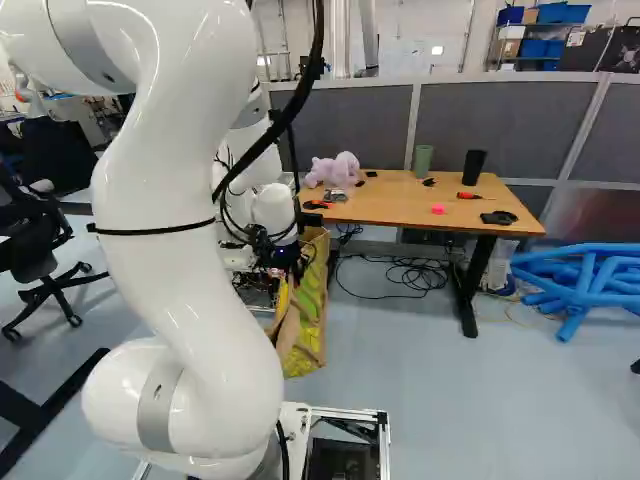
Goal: Pick up the bag on the ground and place it on the table
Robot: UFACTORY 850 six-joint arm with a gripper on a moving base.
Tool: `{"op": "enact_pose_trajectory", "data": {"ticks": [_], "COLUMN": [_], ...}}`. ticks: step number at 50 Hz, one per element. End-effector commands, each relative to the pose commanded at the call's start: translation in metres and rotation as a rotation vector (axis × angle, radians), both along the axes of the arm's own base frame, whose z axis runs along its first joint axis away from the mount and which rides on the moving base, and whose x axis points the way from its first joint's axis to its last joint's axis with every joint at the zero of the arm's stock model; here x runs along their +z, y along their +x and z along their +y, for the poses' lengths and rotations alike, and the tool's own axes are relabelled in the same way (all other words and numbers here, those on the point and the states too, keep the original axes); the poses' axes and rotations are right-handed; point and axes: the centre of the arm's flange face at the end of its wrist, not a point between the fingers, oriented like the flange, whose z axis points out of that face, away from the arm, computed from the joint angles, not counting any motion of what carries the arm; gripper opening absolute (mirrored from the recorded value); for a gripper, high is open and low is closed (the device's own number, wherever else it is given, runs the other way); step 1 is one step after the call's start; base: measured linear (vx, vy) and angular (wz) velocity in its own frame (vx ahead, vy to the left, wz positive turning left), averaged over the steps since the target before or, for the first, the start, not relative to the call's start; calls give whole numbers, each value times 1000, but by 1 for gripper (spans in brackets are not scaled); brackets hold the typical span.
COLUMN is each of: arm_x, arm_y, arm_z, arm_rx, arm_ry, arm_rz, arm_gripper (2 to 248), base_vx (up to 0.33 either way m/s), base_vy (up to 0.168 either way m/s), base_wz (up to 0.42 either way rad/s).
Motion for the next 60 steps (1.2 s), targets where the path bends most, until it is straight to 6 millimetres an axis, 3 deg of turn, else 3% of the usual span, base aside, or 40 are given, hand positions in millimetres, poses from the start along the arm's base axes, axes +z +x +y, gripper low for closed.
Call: {"op": "enact_pose_trajectory", "data": {"ticks": [60], "arm_x": [83], "arm_y": [-2], "arm_z": [-15], "arm_rx": [-29], "arm_ry": [23], "arm_rz": [-54], "arm_gripper": [33], "base_vx": [0], "base_vy": [0], "base_wz": [0]}}
